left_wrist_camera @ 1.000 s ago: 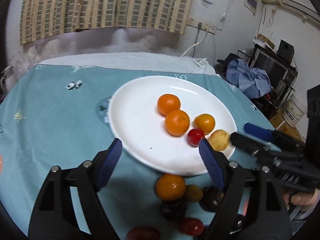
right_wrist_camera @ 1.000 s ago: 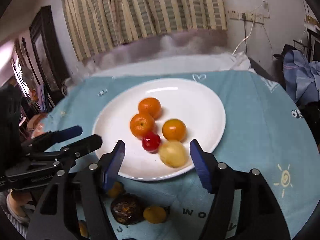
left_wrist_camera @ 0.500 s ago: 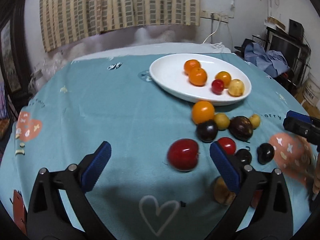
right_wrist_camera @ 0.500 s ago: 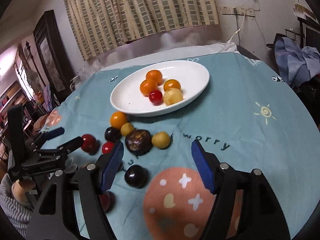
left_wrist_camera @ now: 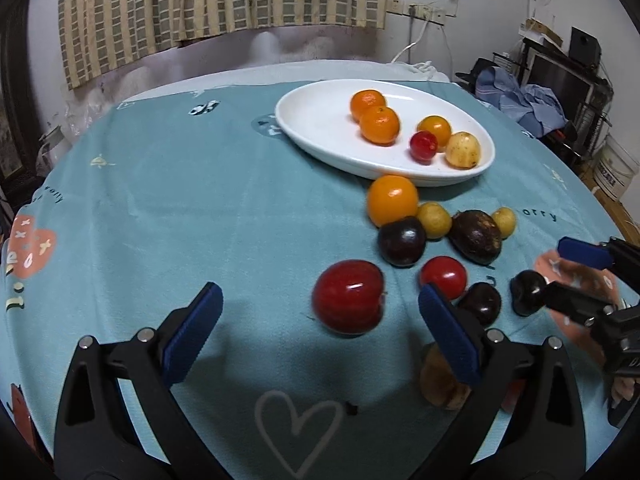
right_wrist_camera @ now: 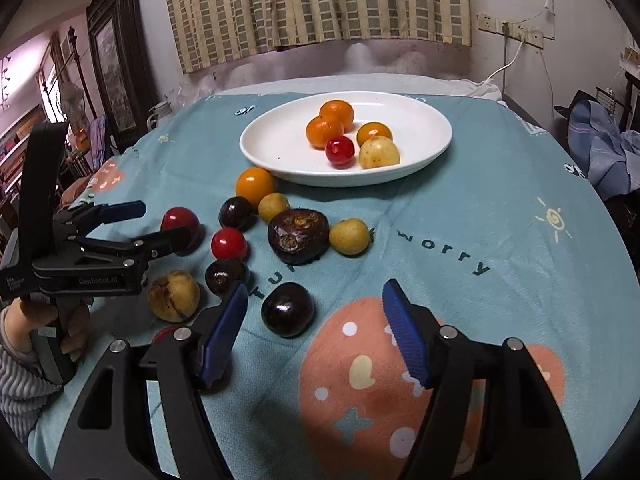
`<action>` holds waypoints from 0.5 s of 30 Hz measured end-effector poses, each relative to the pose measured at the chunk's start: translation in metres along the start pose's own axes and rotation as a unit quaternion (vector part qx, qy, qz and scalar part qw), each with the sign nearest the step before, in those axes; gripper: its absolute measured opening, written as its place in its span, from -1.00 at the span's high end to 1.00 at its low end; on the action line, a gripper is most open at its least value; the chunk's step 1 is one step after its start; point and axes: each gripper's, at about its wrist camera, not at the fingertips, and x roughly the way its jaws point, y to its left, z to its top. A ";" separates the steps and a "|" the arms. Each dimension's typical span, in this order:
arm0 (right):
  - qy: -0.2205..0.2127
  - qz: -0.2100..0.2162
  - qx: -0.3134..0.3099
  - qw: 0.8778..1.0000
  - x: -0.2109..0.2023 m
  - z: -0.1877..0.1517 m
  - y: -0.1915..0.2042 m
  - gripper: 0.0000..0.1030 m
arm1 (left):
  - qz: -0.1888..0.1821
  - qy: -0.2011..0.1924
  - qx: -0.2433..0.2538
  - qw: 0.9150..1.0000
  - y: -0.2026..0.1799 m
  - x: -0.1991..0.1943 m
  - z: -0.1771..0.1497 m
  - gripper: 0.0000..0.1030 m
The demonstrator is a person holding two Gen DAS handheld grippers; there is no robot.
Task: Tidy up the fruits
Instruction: 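Grasp the red plum with the left gripper while the right grasps the dark purple plum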
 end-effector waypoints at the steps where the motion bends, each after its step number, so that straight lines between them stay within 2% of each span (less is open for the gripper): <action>1: 0.002 0.000 -0.002 1.000 0.001 0.000 0.001 -0.27 | -0.002 0.000 0.007 1.000 -0.003 0.000 0.000 -0.90; 4: 0.010 0.005 -0.005 1.000 0.004 -0.001 0.002 -0.05 | -0.006 0.006 0.031 0.999 -0.014 0.003 0.000 -0.75; 8: 0.032 0.016 -0.004 0.999 0.013 -0.001 0.003 0.04 | -0.012 0.022 0.045 0.999 -0.020 0.011 0.000 -0.51; 11: 0.046 0.025 -0.019 0.998 0.019 -0.001 0.010 0.18 | -0.024 0.030 0.044 0.998 -0.021 0.014 0.001 -0.32; 12: 0.049 0.027 -0.024 0.998 0.020 -0.001 0.013 0.29 | -0.029 0.034 0.044 0.998 -0.021 0.016 0.001 -0.23; 13: 0.051 0.023 -0.026 0.998 0.020 -0.001 0.014 0.39 | -0.029 0.035 0.044 0.998 -0.021 0.016 0.001 -0.22; 14: 0.050 0.022 -0.025 0.998 0.020 -0.001 0.014 0.42 | -0.032 0.035 0.044 0.998 -0.021 0.016 0.001 -0.13; 15: 0.049 0.026 -0.022 0.998 0.019 -0.001 0.013 0.43 | -0.038 0.035 0.045 0.998 -0.022 0.016 0.001 0.11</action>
